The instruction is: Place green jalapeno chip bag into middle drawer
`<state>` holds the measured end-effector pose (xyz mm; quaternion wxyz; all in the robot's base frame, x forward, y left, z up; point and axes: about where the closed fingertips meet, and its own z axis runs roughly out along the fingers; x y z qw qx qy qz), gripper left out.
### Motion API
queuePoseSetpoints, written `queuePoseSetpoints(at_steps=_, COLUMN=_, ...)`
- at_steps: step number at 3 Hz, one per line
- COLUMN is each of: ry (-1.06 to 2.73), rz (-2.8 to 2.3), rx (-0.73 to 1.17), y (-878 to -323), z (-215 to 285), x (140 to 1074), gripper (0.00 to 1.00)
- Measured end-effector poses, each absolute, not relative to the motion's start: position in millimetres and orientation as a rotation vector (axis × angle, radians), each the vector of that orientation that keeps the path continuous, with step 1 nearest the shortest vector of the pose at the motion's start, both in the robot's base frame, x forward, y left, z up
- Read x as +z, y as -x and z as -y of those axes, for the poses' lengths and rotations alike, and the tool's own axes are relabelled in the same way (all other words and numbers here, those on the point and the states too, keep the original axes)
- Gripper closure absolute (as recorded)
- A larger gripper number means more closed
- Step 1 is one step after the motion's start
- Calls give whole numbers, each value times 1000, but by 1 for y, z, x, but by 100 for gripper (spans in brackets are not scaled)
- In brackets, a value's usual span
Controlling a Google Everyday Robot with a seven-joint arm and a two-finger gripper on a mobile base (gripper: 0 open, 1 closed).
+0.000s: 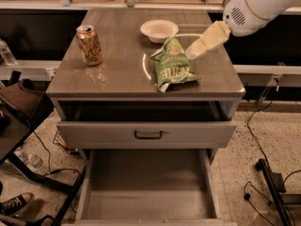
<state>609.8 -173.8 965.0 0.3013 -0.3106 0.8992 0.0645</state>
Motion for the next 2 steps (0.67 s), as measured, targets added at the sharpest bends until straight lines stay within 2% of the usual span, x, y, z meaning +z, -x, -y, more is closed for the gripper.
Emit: queuePoseSetpoints(at_steps=2, ry=859, rz=-2381, rx=235, y=-653, z=103, x=922, gripper=0)
